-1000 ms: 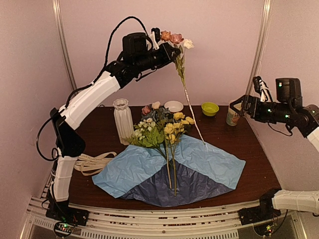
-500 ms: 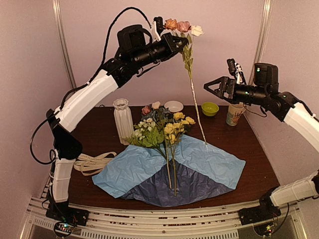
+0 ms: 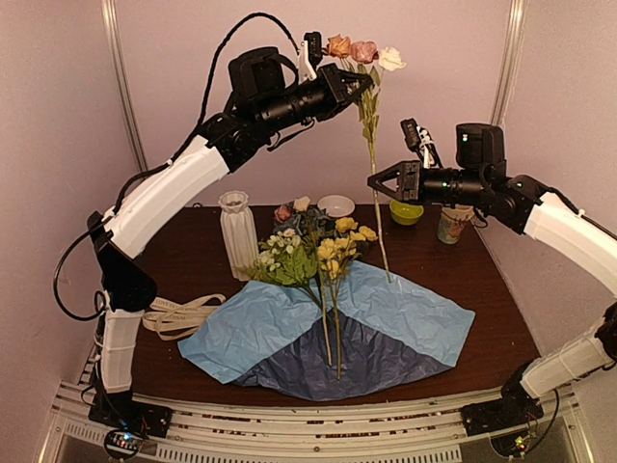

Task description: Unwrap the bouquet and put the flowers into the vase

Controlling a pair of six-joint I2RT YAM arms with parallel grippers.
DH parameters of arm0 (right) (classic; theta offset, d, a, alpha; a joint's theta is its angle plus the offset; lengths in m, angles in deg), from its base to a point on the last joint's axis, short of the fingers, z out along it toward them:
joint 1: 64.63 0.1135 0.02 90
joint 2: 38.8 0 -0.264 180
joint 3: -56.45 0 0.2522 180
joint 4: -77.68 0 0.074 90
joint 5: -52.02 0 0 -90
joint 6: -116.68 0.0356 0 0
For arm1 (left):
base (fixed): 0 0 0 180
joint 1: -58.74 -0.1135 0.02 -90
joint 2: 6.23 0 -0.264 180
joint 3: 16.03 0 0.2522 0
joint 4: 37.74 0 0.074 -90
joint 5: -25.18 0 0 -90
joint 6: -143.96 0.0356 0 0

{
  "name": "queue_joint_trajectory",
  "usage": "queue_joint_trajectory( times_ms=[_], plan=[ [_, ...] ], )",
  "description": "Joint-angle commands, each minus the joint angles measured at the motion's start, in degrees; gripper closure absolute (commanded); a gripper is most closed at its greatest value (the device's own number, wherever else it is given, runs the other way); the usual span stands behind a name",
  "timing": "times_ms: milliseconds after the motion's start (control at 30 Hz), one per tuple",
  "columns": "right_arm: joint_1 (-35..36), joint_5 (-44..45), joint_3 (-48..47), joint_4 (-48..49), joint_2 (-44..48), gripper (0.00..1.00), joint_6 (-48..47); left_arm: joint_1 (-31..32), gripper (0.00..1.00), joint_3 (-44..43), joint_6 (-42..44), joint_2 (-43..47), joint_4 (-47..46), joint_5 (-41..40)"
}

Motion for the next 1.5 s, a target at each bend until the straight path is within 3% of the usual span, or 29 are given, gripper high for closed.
queue_joint_trajectory(
  times_ms=[0,100,133,200,267,367,433,600,800,1000,1167,1467],
  plan=[
    [0.1,0.81,-0.17,2.57,0.93,0.86,1.37,0.23,1.0,1.18,-0.31,2.97,-2.34,0.69],
    [0.13,0.78,-0.24,3.53,1.73,1.0,2.19,0.28,1.0,1.92,-0.03,3.34,-2.36,0.58],
    [0.13,0.8,-0.3,3.97,2.07,1.0,2.6,0.29,1.0,2.34,0.31,3.66,-2.35,0.61],
    [0.15,0.88,-0.85,4.81,2.5,1.0,3.49,0.32,0.81,4.24,1.33,5.0,-2.0,0.25],
    [0.12,1.05,-2.16,5.02,2.42,1.0,4.21,0.36,0.52,7.95,2.94,7.2,-1.46,-0.11],
    [0.07,1.21,-5.5,4.1,1.67,1.0,4.8,0.49,0.23,14.74,5.25,11.53,0.01,-1.5],
    [0.08,1.4,-7.92,3.27,1.13,1.0,5.0,0.7,0.15,19.12,6.78,14.24,1.72,-2.56],
    [0.04,-1.88,-12.72,1.79,-0.02,1.0,5.02,2.13,0.23,25.31,10.59,18.16,5.71,-4.08],
    [0.12,-5.51,-12.78,-0.97,0.13,1.0,3.9,4.92,0.41,20.3,14.06,14.81,5.94,-2.01],
    [0.21,-6.49,-12.47,-4.19,0.64,1.0,2.37,6.25,0.48,16.79,14.77,11.79,4.06,-0.21],
    [0.29,-6.81,-11.4,-4.61,1.96,1.0,2.07,6.38,0.66,16.95,15.35,11.59,4.14,-0.41],
    [0.77,-8.25,-11.39,-6.45,2.87,1.0,0.65,6.65,0.74,15.49,14.75,10.19,4.16,-0.17]
  ],
)
